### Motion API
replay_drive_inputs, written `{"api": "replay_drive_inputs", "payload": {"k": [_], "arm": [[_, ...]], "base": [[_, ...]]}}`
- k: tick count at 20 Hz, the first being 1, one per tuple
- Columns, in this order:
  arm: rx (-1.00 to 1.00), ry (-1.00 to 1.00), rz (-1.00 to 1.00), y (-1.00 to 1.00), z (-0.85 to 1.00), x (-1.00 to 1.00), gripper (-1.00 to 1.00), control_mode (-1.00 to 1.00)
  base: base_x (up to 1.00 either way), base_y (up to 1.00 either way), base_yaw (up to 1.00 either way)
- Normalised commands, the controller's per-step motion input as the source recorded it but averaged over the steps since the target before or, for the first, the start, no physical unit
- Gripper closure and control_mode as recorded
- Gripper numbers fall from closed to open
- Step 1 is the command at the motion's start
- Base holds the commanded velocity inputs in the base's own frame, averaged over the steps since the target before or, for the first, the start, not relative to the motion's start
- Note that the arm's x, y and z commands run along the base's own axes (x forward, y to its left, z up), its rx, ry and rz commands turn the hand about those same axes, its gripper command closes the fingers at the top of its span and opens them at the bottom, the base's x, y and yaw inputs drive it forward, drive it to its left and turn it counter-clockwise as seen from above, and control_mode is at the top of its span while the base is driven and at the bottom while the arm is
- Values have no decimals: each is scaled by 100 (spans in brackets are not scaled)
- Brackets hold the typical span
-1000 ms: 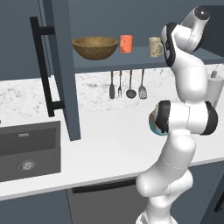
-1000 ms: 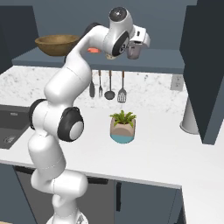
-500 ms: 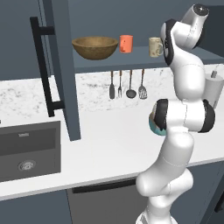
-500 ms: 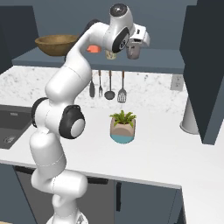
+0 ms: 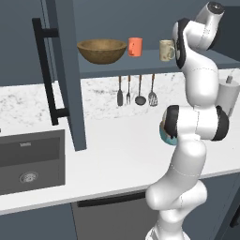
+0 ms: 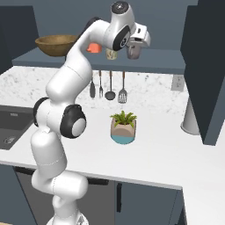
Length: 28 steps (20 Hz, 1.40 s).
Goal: Gather all objects into one cabinet and sort the glasses and bowls to opposite sides.
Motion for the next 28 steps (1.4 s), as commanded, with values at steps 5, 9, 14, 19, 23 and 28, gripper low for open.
{"api": "replay_drive_inputs", "payload": {"k": [5,9,14,19,23,28], "arm": [[9,0,0,3,-11,-6,-100,-100],[9,0,0,-3,-3,0,-100,-100],[10,0,0,-1,-1,-2,-100,-100],[4,-9,0,0,9,-37,-100,-100],[0,-11,0,0,4,-55,-100,-100],[0,-7,0,0,0,-67,-100,-100]], "base": [[0,0,0],[0,0,0],[0,0,0],[0,0,0],[0,0,0],[0,0,0]]}}
